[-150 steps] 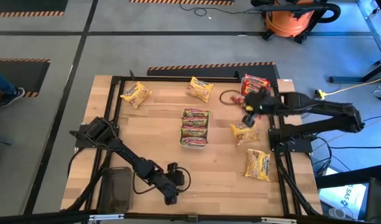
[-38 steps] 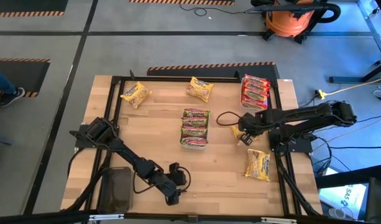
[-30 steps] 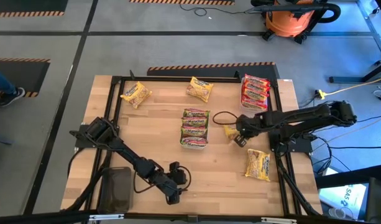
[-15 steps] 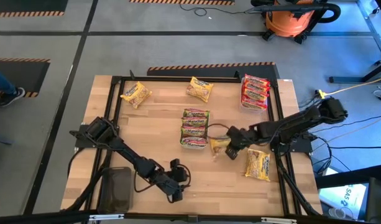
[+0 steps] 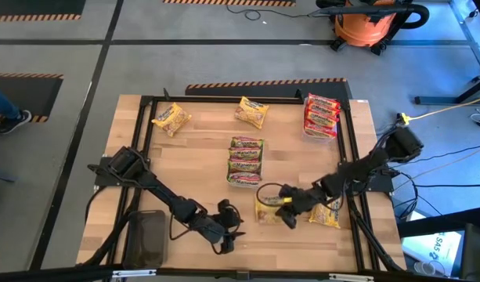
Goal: Sort Maruchan noodles
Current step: Put the yellow noodle pack into the black bin
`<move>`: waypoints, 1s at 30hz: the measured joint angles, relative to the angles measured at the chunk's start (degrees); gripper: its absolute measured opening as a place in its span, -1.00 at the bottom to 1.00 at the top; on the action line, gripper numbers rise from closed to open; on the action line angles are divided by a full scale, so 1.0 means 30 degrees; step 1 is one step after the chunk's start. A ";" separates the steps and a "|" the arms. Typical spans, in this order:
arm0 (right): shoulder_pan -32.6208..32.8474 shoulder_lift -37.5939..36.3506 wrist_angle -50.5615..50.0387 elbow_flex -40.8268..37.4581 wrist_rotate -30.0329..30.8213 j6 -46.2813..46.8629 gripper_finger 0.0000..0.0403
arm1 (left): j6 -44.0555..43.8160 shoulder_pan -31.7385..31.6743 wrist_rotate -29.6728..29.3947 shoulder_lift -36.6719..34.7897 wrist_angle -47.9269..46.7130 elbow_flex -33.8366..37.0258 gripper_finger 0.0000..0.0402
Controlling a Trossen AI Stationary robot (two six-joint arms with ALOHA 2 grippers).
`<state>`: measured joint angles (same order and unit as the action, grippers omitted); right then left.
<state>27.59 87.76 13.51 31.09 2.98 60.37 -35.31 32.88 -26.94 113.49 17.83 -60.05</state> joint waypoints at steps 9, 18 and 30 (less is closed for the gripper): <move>-0.0416 -0.1571 -0.2755 0.1241 0.0178 -0.3479 -0.97 | 0.1322 -0.0105 -0.0840 0.0323 0.3232 0.0000 -0.01; -0.2178 -0.2476 -0.9200 0.1479 0.3600 -0.4436 -0.97 | 0.1815 -0.0626 -0.1796 0.2387 0.7809 -0.0244 -0.01; -0.1241 -0.1374 -0.7608 0.1497 0.1850 -0.3520 -0.97 | -0.0759 -0.1476 -0.1039 0.4221 0.4932 -0.1208 -0.01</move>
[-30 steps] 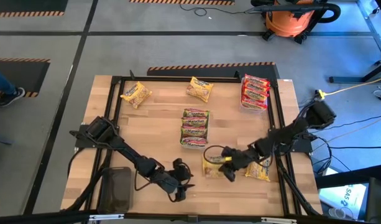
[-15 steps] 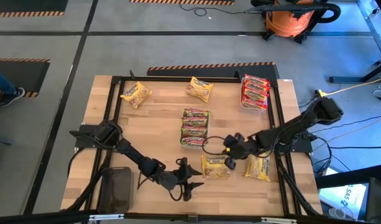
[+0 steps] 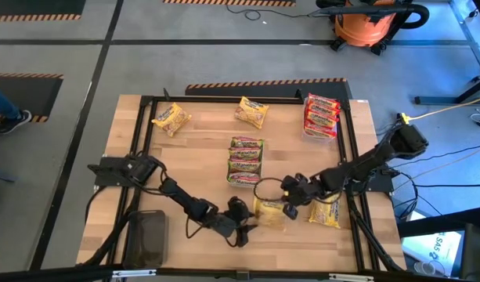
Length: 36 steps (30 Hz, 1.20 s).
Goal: Sort Maruchan noodles
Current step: Put the yellow noodle pack into the black bin
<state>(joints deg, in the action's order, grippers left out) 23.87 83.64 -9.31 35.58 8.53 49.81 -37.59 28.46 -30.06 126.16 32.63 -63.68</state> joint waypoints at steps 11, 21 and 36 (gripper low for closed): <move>0.1915 -0.0790 0.1679 0.0003 -0.1479 0.2013 -0.97 | -0.0844 0.0238 -0.1215 -0.2342 -0.5882 0.0035 -0.01; 0.0069 -0.2433 0.1266 0.0018 -0.1930 0.1723 -0.91 | 0.0294 0.1213 -0.1361 -0.3762 -0.6938 0.0020 -0.01; -0.3667 0.1078 0.3007 -0.0026 -0.8064 0.0060 0.60 | 0.1212 0.1309 0.0021 -0.2065 -0.4531 0.0028 -0.01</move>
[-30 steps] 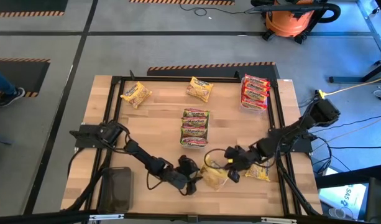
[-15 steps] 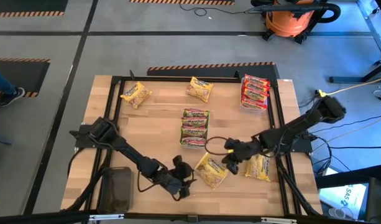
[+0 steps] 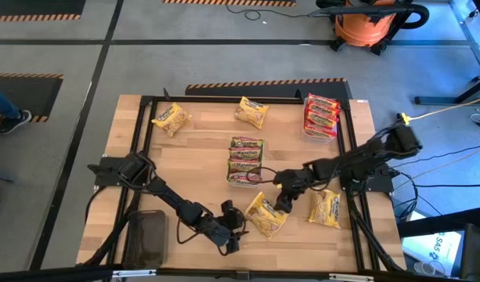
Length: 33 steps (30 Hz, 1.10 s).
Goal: Sort Maruchan noodles
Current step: Put the yellow noodle pack into the black bin
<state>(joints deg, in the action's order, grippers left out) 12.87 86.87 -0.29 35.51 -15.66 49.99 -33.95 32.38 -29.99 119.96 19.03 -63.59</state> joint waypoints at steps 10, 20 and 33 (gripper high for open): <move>-0.0191 0.2429 0.3404 0.0044 -0.1909 -0.0046 0.68 | 0.0526 -0.0054 0.0019 0.0036 0.0221 0.0000 -0.01; 0.0524 0.3749 0.6787 0.0016 -0.1585 0.1334 0.60 | 0.0562 -0.1103 0.2747 0.0590 0.0674 -0.0035 -0.01; 0.1507 0.4430 0.8989 0.0053 -0.1045 0.2341 0.44 | 0.1362 -0.1518 0.1743 0.1297 0.2218 -0.0036 -0.01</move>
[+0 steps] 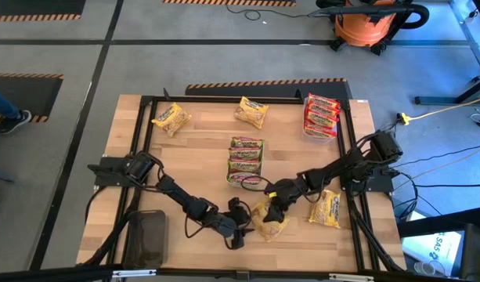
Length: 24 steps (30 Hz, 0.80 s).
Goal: Sort Maruchan noodles
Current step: Put the yellow noodle pack into the black bin
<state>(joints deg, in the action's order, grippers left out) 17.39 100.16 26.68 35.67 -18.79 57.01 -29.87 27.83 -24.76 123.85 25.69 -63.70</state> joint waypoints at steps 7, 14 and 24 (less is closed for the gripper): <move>0.0021 0.0007 0.0058 0.0831 -0.0594 -0.0127 0.27 | 0.0000 -0.0027 -0.0933 0.0000 -0.0027 0.0022 -0.01; 0.0456 -0.0008 -0.0577 0.1457 0.0386 -0.0906 -0.06 | 0.0004 0.0246 -0.0839 -0.0149 -0.0514 0.0022 -0.01; 0.1663 -0.0059 -0.4458 0.4344 0.1996 -0.3931 -0.55 | -0.0287 0.2124 0.1645 -0.3562 -0.7268 0.0051 -0.01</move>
<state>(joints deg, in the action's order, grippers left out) 22.38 99.98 13.30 48.70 -12.81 45.22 -30.73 34.20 -19.83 113.17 3.88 -63.55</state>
